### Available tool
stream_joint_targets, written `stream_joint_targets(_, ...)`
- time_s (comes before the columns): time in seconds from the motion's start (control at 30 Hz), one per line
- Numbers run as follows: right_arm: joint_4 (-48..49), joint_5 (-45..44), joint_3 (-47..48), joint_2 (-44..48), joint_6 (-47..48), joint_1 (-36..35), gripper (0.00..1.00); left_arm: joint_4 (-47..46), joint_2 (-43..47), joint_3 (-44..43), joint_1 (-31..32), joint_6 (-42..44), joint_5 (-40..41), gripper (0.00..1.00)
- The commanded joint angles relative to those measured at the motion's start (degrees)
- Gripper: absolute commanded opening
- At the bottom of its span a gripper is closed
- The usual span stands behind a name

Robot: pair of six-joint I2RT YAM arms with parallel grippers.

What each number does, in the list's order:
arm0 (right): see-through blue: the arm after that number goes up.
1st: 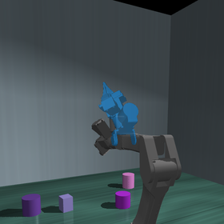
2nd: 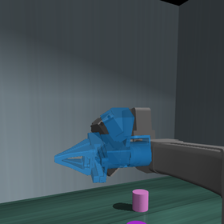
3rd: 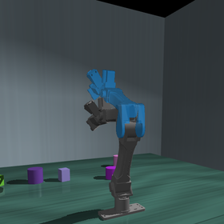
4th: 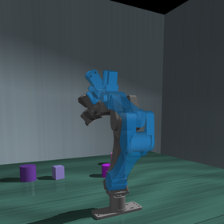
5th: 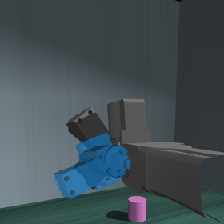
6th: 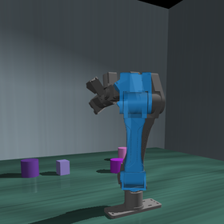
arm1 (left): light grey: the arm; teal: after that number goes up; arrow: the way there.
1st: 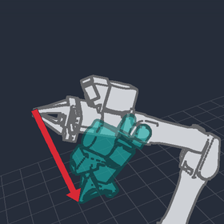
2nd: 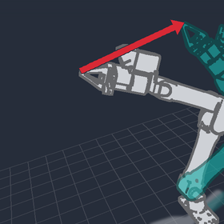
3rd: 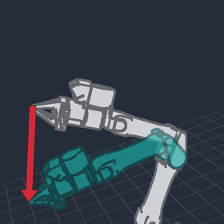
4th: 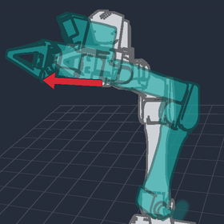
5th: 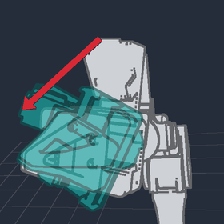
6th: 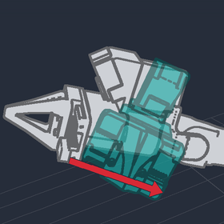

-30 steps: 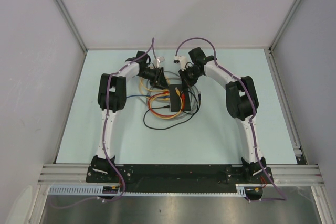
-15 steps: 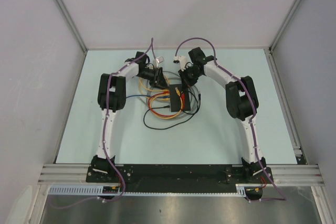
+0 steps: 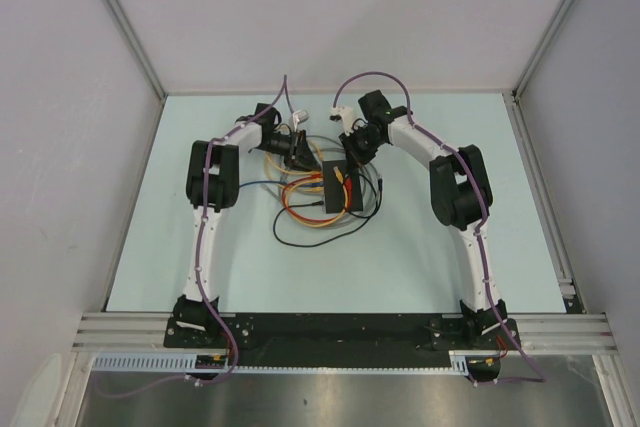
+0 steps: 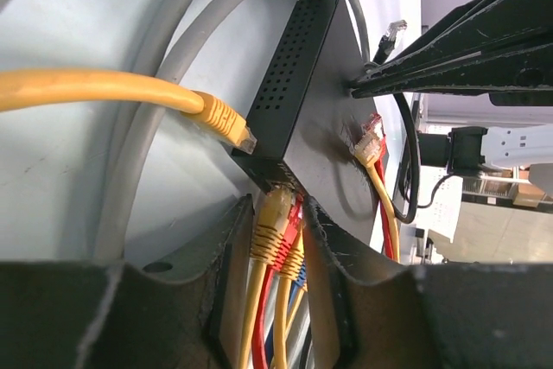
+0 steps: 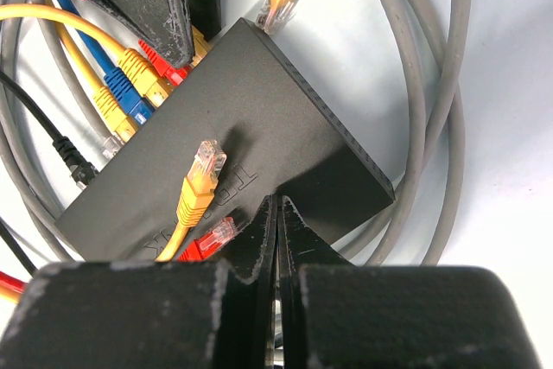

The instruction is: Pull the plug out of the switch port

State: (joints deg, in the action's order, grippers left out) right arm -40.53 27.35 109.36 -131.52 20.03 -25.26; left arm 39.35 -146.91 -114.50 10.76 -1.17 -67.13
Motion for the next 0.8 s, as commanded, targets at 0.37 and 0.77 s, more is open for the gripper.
stream_joint_targets(0.37,-6.8,-5.3,-3.4,-3.0,1.4,-1.0,0.0,-2.3,-1.6,1.0,0.0,-4.0,-2.9,0.31)
stream_joint_targets(0.77,-6.2,-5.9,-4.0,-3.1,1.4,-1.0,0.0,-1.7,-1.6,0.9,0.6,-3.6,-2.6,0.04)
